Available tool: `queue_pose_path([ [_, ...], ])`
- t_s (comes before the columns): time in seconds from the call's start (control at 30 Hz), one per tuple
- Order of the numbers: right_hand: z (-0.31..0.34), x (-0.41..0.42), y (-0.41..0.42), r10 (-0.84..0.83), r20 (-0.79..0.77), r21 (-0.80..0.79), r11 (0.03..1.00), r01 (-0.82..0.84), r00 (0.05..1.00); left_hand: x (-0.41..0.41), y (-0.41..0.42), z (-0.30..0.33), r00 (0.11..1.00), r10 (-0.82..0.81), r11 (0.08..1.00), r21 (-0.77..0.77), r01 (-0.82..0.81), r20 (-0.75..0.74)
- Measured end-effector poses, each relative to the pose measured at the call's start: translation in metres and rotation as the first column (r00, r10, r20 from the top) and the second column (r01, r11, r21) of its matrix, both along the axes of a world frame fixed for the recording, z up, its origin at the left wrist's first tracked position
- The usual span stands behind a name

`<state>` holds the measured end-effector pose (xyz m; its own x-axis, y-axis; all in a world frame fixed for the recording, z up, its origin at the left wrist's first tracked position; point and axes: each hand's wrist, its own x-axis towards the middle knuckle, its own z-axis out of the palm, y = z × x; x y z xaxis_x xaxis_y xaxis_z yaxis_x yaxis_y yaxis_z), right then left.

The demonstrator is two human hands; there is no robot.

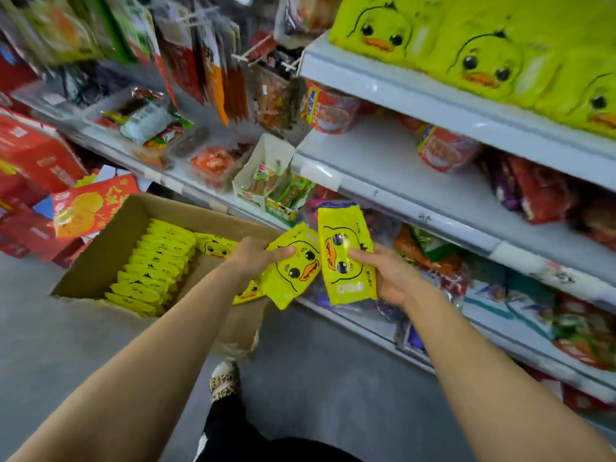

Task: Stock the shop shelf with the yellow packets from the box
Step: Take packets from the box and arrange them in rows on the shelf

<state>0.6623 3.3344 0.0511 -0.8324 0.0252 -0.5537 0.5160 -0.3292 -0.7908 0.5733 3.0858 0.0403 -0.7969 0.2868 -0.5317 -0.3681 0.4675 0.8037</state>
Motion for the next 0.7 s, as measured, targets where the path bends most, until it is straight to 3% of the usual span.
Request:
queue_pose_path([
  [0.2,0.073,0.072,0.085,-0.169,-0.214,0.074,0.979,0.188,0.962,0.046,0.09,0.085,0.958,-0.272,0.958,0.065,0.278,-0.092],
  [0.37,0.131,0.135,0.151,-0.314,-0.351,0.037,0.937,0.348,0.882,0.086,0.168,0.143,0.852,-0.501,0.855,0.065,0.514,-0.156],
  [0.7,0.211,0.228,0.261,-0.45,-0.454,0.134,0.819,0.558,0.769,0.125,0.318,0.233,0.628,-0.689,0.712,-0.171,0.681,-0.363],
])
